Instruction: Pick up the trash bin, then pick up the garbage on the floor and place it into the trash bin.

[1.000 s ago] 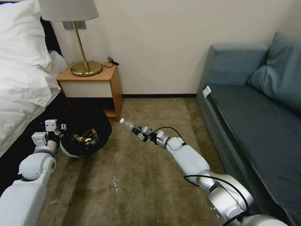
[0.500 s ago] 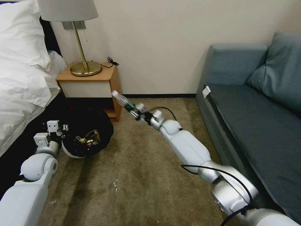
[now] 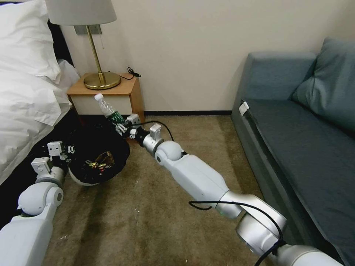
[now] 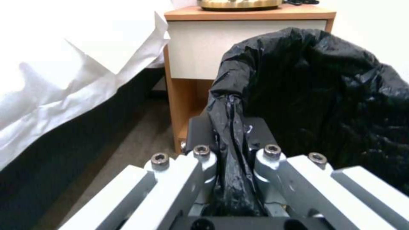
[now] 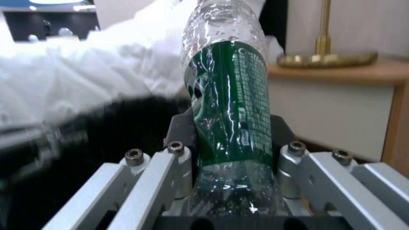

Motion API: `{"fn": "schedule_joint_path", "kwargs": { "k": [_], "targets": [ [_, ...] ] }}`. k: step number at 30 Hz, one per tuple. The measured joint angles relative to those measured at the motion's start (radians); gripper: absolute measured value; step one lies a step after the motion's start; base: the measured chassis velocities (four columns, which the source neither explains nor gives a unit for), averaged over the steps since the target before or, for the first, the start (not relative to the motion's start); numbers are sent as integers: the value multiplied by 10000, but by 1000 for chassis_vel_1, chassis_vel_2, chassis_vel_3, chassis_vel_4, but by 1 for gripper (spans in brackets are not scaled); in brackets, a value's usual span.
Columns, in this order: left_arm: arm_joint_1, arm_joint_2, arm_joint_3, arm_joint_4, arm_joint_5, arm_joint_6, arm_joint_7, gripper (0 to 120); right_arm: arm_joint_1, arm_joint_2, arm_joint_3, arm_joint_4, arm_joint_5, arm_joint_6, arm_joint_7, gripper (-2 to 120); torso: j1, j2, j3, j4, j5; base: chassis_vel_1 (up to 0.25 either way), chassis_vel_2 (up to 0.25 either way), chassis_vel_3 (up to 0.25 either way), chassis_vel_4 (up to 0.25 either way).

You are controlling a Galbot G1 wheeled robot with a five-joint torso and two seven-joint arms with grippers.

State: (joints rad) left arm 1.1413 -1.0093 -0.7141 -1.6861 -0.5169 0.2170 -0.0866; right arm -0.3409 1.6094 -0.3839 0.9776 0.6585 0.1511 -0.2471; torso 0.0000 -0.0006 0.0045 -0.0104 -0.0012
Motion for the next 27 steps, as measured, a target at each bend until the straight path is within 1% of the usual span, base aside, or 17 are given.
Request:
{"fn": "schedule_joint_path", "kwargs": {
  "k": [3, 7, 16, 27],
  "targets": [
    [38, 48, -79, -31, -51, -11, -10, 5, -326, -4, -122, -196, -217, 37, 48, 23, 0, 0, 0, 1, 1, 0, 0, 0, 0],
    [42, 10, -83, -31, -49, -18, -6, 5, -619, -8, -280, -258, -341, 89, 135, 23, 0, 0, -1, 0, 1, 0, 0, 0, 0],
    [62, -163, -35, 16, 79, -63, 26, 5, -680, -10, -547, 45, -219, 78, 235, 23, 0, 0, 0, 0, 1, 0, 0, 0, 0],
    [-344, -406, 396, 254, 102, -116, -17, 5, -763, -11, -875, 305, 31, 88, 296, 23, 0, 0, 0, -1, 2, 0, 0, 0, 0]
  ]
}}
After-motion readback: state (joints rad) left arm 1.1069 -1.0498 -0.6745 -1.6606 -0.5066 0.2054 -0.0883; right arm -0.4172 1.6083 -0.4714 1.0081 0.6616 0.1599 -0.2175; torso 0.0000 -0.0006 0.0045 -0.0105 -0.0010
